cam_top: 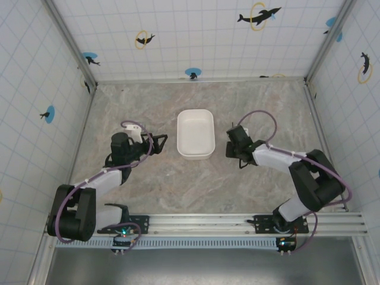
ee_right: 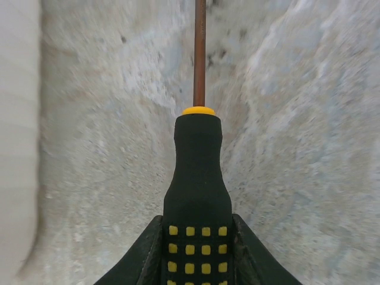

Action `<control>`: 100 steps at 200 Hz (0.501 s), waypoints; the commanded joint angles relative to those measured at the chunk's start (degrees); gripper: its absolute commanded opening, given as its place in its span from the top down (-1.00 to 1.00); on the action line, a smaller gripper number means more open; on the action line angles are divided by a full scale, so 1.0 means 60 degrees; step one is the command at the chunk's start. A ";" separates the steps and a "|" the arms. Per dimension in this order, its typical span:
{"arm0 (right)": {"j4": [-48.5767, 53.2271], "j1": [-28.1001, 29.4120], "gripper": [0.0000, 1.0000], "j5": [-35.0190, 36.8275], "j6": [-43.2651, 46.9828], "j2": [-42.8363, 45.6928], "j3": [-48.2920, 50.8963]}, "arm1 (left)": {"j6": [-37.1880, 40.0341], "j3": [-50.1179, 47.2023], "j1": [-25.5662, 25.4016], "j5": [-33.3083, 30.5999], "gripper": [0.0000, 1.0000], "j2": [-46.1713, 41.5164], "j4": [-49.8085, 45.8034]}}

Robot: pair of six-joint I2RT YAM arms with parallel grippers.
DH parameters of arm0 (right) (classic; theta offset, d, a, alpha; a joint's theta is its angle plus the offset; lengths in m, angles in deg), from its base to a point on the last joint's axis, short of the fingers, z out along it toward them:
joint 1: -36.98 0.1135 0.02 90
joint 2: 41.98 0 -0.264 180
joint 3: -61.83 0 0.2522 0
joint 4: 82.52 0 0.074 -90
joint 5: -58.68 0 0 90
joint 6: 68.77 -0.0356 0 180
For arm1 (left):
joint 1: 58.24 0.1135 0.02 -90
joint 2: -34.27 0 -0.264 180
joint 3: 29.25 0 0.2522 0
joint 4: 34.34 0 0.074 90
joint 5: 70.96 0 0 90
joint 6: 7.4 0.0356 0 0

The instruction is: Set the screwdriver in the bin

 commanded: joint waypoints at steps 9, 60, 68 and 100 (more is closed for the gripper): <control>0.1034 -0.0166 1.00 0.0268 0.0292 0.1352 -0.1011 | 0.0020 0.0095 -0.0062 0.0166 -0.95 0.0025 -0.0052; 0.1518 0.0508 1.00 0.1877 0.1051 0.2269 -0.3030 | 0.0088 0.0132 -0.0063 0.0150 -0.95 -0.0075 -0.0168; 0.1454 0.0713 1.00 0.2147 0.1155 0.2235 -0.3250 | 0.0101 0.0145 -0.0062 0.0165 -0.95 -0.0078 -0.0177; 0.0564 0.1539 1.00 0.2658 0.1691 0.1913 -0.3597 | 0.0165 0.0179 -0.0062 0.0194 -0.95 -0.0079 -0.0213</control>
